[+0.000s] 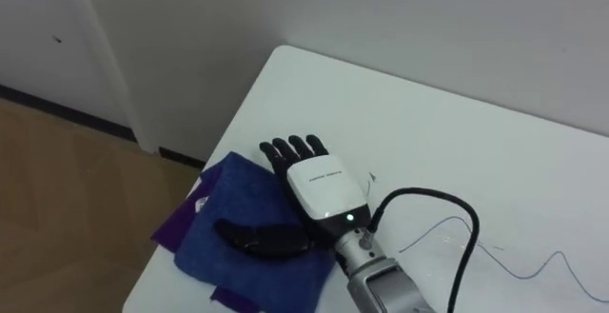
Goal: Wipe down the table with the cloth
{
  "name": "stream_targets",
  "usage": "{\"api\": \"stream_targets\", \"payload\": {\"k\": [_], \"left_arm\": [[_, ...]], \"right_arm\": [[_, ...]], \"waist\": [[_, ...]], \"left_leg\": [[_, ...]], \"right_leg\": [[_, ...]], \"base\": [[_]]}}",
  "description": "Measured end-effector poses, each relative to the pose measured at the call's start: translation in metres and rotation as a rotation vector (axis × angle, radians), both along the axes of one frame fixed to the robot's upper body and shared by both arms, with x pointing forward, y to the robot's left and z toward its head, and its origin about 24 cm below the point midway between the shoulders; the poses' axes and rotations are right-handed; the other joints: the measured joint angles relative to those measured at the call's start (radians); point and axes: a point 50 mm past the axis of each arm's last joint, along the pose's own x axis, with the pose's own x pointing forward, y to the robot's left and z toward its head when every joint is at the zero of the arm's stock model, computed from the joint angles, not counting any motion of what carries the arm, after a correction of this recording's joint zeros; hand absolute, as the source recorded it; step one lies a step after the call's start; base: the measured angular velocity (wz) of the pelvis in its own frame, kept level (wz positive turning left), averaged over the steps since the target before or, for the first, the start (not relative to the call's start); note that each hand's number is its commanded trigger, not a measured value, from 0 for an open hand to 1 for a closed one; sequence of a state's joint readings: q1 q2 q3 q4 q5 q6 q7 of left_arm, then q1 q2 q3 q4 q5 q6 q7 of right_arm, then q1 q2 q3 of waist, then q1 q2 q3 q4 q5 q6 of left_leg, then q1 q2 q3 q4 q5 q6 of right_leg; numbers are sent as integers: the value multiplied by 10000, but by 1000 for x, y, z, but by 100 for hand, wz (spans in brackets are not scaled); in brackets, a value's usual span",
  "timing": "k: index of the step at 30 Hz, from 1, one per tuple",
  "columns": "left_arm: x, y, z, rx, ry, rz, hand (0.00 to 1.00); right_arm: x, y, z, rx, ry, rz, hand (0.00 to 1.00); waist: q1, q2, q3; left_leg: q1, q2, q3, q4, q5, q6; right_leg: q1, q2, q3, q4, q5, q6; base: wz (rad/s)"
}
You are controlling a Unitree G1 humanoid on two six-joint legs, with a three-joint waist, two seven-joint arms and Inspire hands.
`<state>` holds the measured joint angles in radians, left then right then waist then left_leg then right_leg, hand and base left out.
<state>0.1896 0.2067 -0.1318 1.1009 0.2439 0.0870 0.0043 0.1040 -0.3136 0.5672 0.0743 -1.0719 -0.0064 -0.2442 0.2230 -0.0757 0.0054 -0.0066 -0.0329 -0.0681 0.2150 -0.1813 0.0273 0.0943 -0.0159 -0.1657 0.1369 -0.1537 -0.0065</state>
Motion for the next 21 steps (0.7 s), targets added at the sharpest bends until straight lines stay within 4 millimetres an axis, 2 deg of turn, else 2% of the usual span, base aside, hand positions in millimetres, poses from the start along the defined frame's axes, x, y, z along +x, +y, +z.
{"api": "stream_targets", "payload": {"k": [3,8,15,21], "left_arm": [[-1,0,0,-110,76,-2,0],[-2,0,-1,-144,148,-12,0],[-4,0,-1,-143,239,20,0],[6,-1,-1,-189,26,-70,0]], "right_arm": [[-5,1,-2,-68,-26,146,0],[-4,5,8,176,-907,459,0],[-5,9,15,583,-1444,712,0],[-7,11,15,662,-1413,990,0]], "waist": [[-11,81,-56],[-32,67,-82],[-51,84,-68],[-96,131,-31]], "left_leg": [[-48,-18,26,78,2,13],[25,-21,31,57,10,13],[167,-1,45,-184,5,14],[180,18,48,-255,-7,23]], "right_leg": [[-36,-9,12,20,-2,-7],[51,-9,-10,-16,-44,-50],[91,1,-13,-26,-55,-42],[79,3,-45,-20,-55,-42]], "base": [[0],[1],[0],[0]]}}
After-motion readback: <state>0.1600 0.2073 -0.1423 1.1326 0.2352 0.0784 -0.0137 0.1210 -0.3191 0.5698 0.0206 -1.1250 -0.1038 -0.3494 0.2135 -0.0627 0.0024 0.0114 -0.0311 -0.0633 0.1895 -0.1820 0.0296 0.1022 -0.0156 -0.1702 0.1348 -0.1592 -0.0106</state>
